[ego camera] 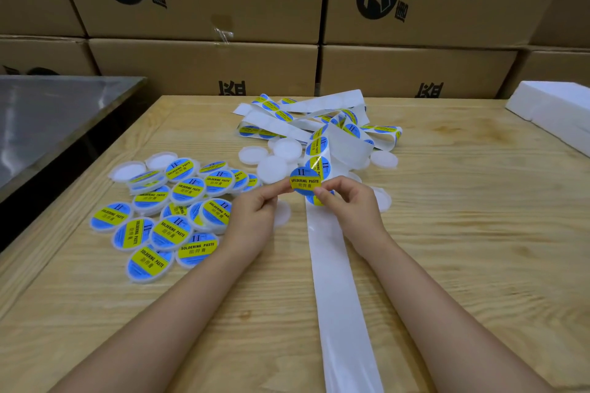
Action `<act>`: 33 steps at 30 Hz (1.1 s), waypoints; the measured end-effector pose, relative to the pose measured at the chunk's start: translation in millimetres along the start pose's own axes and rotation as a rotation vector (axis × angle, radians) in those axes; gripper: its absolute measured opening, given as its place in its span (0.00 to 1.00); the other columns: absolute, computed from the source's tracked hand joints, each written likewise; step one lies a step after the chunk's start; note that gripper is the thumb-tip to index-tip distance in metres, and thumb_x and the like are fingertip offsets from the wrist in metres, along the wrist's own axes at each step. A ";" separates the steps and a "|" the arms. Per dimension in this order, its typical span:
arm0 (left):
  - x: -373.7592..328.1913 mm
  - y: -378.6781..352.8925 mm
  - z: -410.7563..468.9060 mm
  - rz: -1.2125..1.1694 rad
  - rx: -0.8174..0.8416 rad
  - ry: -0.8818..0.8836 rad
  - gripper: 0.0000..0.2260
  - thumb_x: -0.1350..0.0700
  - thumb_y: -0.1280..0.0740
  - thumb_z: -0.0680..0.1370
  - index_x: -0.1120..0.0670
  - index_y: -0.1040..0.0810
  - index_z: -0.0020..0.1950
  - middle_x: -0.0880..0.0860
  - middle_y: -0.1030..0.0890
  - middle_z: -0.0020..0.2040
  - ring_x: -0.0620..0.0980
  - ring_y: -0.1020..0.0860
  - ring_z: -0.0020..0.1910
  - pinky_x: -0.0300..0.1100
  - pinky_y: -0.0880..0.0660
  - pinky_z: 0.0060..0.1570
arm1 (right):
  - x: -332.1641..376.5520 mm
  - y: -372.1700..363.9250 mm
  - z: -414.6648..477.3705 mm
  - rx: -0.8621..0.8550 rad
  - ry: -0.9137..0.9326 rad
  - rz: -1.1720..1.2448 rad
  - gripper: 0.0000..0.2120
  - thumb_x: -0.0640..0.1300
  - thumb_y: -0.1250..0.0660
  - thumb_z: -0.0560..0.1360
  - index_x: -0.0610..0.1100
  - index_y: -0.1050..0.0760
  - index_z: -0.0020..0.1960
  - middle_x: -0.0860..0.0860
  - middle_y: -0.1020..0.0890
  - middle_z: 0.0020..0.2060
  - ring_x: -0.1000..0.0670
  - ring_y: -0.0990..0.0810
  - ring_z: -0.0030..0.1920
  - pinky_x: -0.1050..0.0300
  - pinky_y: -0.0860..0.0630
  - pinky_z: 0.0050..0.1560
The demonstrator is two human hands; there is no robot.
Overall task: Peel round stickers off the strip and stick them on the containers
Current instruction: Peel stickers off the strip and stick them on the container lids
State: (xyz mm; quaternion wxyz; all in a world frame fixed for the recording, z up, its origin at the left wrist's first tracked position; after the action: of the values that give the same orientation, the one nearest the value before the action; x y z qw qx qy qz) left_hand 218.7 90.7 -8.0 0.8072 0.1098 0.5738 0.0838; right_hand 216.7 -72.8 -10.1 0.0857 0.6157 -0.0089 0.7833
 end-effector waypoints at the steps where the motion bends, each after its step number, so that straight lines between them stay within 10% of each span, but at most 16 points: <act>1: 1.6 -0.5 0.5 0.010 0.015 0.012 0.22 0.70 0.44 0.78 0.48 0.25 0.62 0.43 0.21 0.55 0.34 0.27 0.57 0.19 0.36 0.51 | -0.9 0.7 0.5 -0.009 -0.002 0.010 0.08 0.37 0.30 0.72 0.45 0.23 0.36 0.51 0.21 0.34 0.54 0.24 0.39 0.60 0.30 0.44; 14: 3.3 6.5 -6.3 1.123 0.072 -0.256 0.29 0.41 0.42 0.69 0.55 0.26 0.65 0.55 0.19 0.53 0.54 0.25 0.58 0.50 0.52 0.71 | -2.3 2.9 2.7 -0.037 0.045 0.047 0.10 0.34 0.32 0.73 0.45 0.26 0.36 0.49 0.23 0.33 0.51 0.25 0.38 0.59 0.29 0.43; 19: 1.2 0.7 -4.4 1.068 -0.018 -0.446 0.29 0.41 0.28 0.68 0.61 0.23 0.60 0.57 0.17 0.44 0.56 0.19 0.48 0.50 0.43 0.66 | -0.2 -1.4 1.3 -0.036 0.075 -0.020 0.09 0.35 0.31 0.73 0.48 0.26 0.44 0.52 0.21 0.37 0.51 0.23 0.41 0.55 0.26 0.48; 26: -14.6 -0.2 -10.5 0.783 -0.155 -0.698 0.28 0.43 0.34 0.71 0.66 0.23 0.58 0.58 0.17 0.50 0.55 0.18 0.45 0.46 0.30 0.54 | -1.9 -4.4 -1.0 0.031 0.027 0.005 0.19 0.39 0.30 0.73 0.47 0.31 0.61 0.52 0.19 0.35 0.51 0.29 0.35 0.62 0.30 0.41; 33: -6.1 -3.1 -3.7 -0.072 0.014 0.015 0.20 0.58 0.31 0.75 0.52 0.30 0.65 0.47 0.23 0.60 0.36 0.21 0.50 0.35 0.23 0.48 | 2.1 -3.7 0.2 0.027 -0.054 0.203 0.18 0.32 0.33 0.74 0.49 0.31 0.57 0.54 0.20 0.29 0.55 0.28 0.24 0.64 0.31 0.26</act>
State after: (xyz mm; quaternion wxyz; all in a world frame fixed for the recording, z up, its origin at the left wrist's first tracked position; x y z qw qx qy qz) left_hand 213.3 86.5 -4.5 0.8045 0.0941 0.5843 0.0512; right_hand 217.0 -68.9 -8.4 -0.0025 0.6337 -0.0628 0.7710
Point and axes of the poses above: each hand's wrist, its own z-axis towards the middle knuckle, its own y-axis out of the back of the hand, x = y × z, the point moved 3 cm from there along z, towards the middle knuckle
